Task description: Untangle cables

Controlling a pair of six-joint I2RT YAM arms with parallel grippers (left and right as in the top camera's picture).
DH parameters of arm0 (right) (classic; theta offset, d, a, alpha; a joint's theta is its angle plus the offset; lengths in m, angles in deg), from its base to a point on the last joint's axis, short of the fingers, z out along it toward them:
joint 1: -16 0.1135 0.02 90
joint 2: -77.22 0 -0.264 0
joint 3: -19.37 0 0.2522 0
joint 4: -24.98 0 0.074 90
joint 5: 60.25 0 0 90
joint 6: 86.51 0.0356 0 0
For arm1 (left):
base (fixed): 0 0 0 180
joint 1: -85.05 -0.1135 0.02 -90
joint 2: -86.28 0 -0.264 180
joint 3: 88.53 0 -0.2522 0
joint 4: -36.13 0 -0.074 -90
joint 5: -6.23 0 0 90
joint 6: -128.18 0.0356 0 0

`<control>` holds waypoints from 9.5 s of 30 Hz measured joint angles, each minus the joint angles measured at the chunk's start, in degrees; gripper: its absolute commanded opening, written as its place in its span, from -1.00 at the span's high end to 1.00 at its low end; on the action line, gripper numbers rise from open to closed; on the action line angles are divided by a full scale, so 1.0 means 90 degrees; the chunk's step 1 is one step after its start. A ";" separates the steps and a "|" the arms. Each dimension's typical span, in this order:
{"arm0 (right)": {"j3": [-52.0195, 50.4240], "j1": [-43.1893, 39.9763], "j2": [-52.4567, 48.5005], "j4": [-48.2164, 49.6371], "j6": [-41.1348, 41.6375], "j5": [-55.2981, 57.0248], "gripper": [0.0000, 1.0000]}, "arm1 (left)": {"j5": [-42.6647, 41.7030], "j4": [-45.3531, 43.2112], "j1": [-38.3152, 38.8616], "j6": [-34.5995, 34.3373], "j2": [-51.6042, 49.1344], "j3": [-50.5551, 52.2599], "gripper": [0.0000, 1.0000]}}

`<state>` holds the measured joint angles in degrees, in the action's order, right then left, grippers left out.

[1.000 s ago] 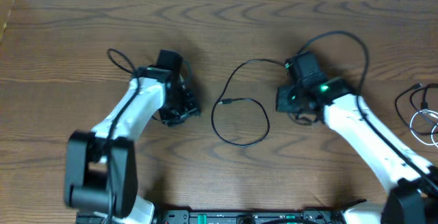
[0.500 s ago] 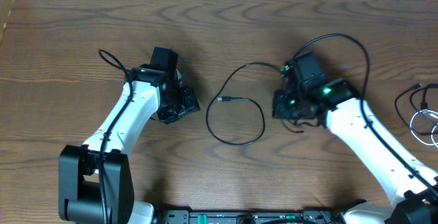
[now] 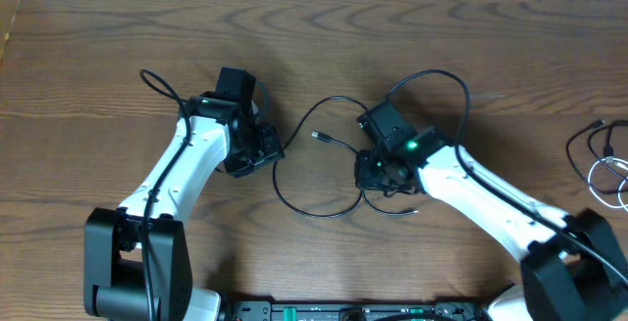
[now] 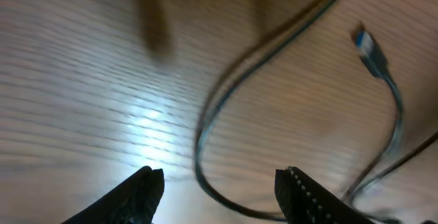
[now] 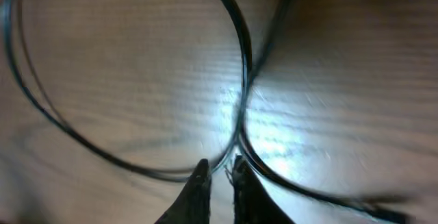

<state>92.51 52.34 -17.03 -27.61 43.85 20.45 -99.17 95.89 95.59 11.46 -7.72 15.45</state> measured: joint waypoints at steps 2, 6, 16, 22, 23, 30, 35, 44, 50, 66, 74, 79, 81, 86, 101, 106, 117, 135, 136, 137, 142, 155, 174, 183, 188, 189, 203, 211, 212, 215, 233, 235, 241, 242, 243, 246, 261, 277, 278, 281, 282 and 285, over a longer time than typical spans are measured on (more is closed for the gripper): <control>0.0000 0.0073 -0.0202 0.0202 0.0046 0.0015 0.80 | 0.0250 -0.0068 0.0000 0.0000 0.0000 0.0063 -0.19; 0.0000 0.0192 -0.0537 0.0250 0.0129 0.0022 0.72 | 0.0617 -0.0379 0.0000 0.0000 0.0000 0.0330 -0.25; -0.0005 0.0209 -0.0736 0.0223 0.0172 0.0019 0.45 | 0.0843 -0.1103 0.0000 0.0002 0.0000 0.0986 -0.33; -0.0005 0.0209 -0.0736 0.0221 0.0175 0.0044 0.29 | 0.0879 -0.1409 0.0000 0.0000 0.0000 0.1328 -0.33; -0.0005 0.0209 -0.0736 0.0223 0.0172 0.0066 0.26 | 0.0879 -0.1430 0.0000 0.0000 0.0000 0.1372 -0.33; -0.0005 0.0209 -0.0736 0.0226 0.0172 0.0362 0.19 | 0.0896 -0.1666 0.0000 0.0000 0.0000 0.1576 -0.33; -0.0005 0.0209 -0.0736 0.0223 0.0172 0.0493 0.14 | 0.0928 -0.1727 0.0070 -0.0005 0.0002 0.1593 -0.33; -0.0005 0.0204 -0.0736 0.0226 0.0172 0.0578 0.11 | 0.1241 -0.1921 0.0260 0.0024 0.0002 0.1625 -0.33; -0.0005 0.0204 -0.0736 0.0228 0.0172 0.0585 0.05 | 0.1530 -0.1921 0.0267 0.0024 0.0002 0.1656 -0.33; -0.0005 0.0209 -0.0736 0.0233 0.0172 0.0585 0.05 | 0.1564 -0.1960 0.0559 0.0046 0.0126 0.1843 -0.32; -0.0005 0.0265 -0.0797 0.0231 0.0172 0.0627 0.03 | 0.1559 -0.1943 0.0797 -0.0051 0.0202 0.1931 -0.32; -0.0027 0.0274 -0.1025 0.0219 0.0180 0.0704 0.02 | 0.1559 -0.1926 0.1151 -0.0056 0.0206 0.1936 -0.32; -0.0022 0.0279 -0.1030 0.0226 0.0175 0.0729 0.03 | 0.1559 -0.1926 0.1302 -0.0058 0.0206 0.1936 -0.32; -0.0012 0.0279 -0.1044 0.0143 0.0151 0.0777 0.53 | 0.1564 -0.1928 0.1596 -0.0223 0.0206 0.1936 -0.32; 0.0002 0.0282 -0.1069 -0.0087 0.0177 0.0862 0.98 | 0.1566 -0.1960 0.1758 -0.0367 0.0206 0.1936 -0.32; 0.0010 0.0274 -0.1069 -0.0102 0.0136 0.0852 0.98 | 0.1566 -0.1960 0.1758 -0.0367 0.0206 0.1936 -0.32; 0.0410 -0.0175 -0.1061 -0.1039 -0.0420 0.0646 0.98 | 0.1285 -0.1994 0.1639 -0.0384 0.0330 0.1965 -0.32; 0.1676 -0.2856 0.0906 -0.1817 -0.1600 0.1059 0.98 | 0.1056 -0.1797 0.1022 -0.0386 0.1547 0.1974 -0.36; 0.1744 -0.3147 0.0998 -0.1746 -0.1668 0.1158 0.98 | 0.1054 -0.1785 0.1022 -0.0386 0.1547 0.1974 -0.36; 0.1812 -0.3436 0.1086 -0.1664 -0.1732 0.1256 0.98 | 0.1056 -0.1773 0.1022 -0.0386 0.1547 0.1974 -0.37; 0.2064 -0.5027 0.1375 -0.0957 -0.2021 0.1605 0.98 | 0.1052 -0.1741 0.1022 -0.0386 0.1547 0.1974 -0.37; 0.2067 -0.7308 0.1365 0.0325 -0.2062 0.1734 0.98 | 0.1052 -0.1695 0.1015 -0.0386 0.1545 0.1974 -0.36; 0.2067 -0.7737 0.0724 0.0670 -0.2091 0.1632 -0.22 | 0.1035 -0.1608 0.1018 -0.0386 0.1545 0.1974 -0.36; 0.2067 -0.7737 0.0714 0.0571 -0.2108 0.1277 -0.35 | 0.1037 -0.1605 0.1018 -0.0386 0.1545 0.1974 -0.37; 0.2067 -0.7730 0.0714 0.0189 -0.2110 0.0729 -0.50 | 0.1035 -0.1615 0.1015 -0.0386 0.1545 0.1974 -0.37; 0.2067 -0.7723 0.0714 0.0080 -0.2115 0.0619 -0.53 | 0.1035 -0.1622 0.1018 -0.0386 0.1545 0.1974 -0.36; 0.2069 -0.5795 0.0712 -0.1197 -0.3509 -0.0243 -0.99 | 0.1035 -0.1678 0.1018 0.0051 0.1545 0.1792 -0.39; 0.2069 -0.4182 0.0704 -0.1571 -0.4158 -0.0330 -0.99 | 0.1037 -0.0425 0.0770 0.0527 0.1540 0.0770 -0.53; 0.2074 -0.4065 0.0690 -0.1647 -0.4184 -0.0328 -0.99 | 0.1032 -0.0267 0.0682 0.0544 0.1540 0.0709 -0.57; 0.2076 -0.3844 0.0610 -0.2023 -0.4231 -0.0323 -0.99 | 0.1022 0.0464 0.0357 0.0551 0.1537 0.0656 -0.60; 0.0415 -0.3759 0.0299 -0.2637 -0.4180 -0.0231 -0.98 | 0.1005 0.2385 -0.0568 0.0792 0.1598 0.0675 -0.66; 0.0243 -0.3752 0.0299 -0.2582 -0.4087 -0.0117 -0.99 | 0.0962 0.2348 -0.0568 0.0833 0.1761 0.0748 -0.66; -0.0192 -0.3444 0.0323 -0.2191 -0.3835 0.0051 -0.99 | 0.0896 0.2174 -0.0568 0.0860 0.2722 0.1156 -0.66; -0.0277 -0.3349 0.0359 -0.2091 -0.3752 0.0085 -0.98 | 0.0891 0.2123 -0.0568 0.0860 0.2963 0.1226 -0.66; -0.0389 -0.3225 0.0425 -0.1965 -0.3636 0.0153 -0.98 | 0.0889 0.2052 -0.0568 0.0860 0.3225 0.1294 -0.66; -0.0712 -0.2824 0.0765 -0.1627 -0.3235 0.0488 -0.98 | 0.0889 0.1812 -0.0571 0.0860 0.4063 0.1477 -0.66; -0.1324 -0.0916 0.4731 -0.0661 -0.2501 0.2052 -0.98 | 0.0891 0.1156 -0.0573 0.1003 0.7320 0.2166 -0.96; -0.1326 -0.0916 0.5280 -0.0797 -0.2426 0.2353 -0.99 | 0.0889 0.1175 -0.0573 0.1003 0.7320 0.2171 -0.97; -0.1326 -0.0916 0.5280 -0.0797 -0.2426 0.2353 -0.98 | 0.0889 0.1175 -0.0573 0.1003 0.7317 0.2171 -0.97; -0.1326 -0.0916 0.5280 -0.0797 -0.2426 0.2353 -0.99 | 0.0889 0.1173 -0.0573 0.1003 0.7317 0.2171 -0.97; -0.1326 -0.0916 0.5280 -0.0797 -0.2426 0.2356 -0.99 | 0.0889 0.1173 -0.0573 0.1003 0.7317 0.2171 -0.97; -0.1326 -0.0916 0.5280 -0.0799 -0.2426 0.2358 -0.99 | 0.0889 0.1173 -0.0573 0.1003 0.7317 0.2171 -0.97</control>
<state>80.57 44.10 30.48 -34.80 22.01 41.67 -91.17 106.44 90.44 20.49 58.14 34.99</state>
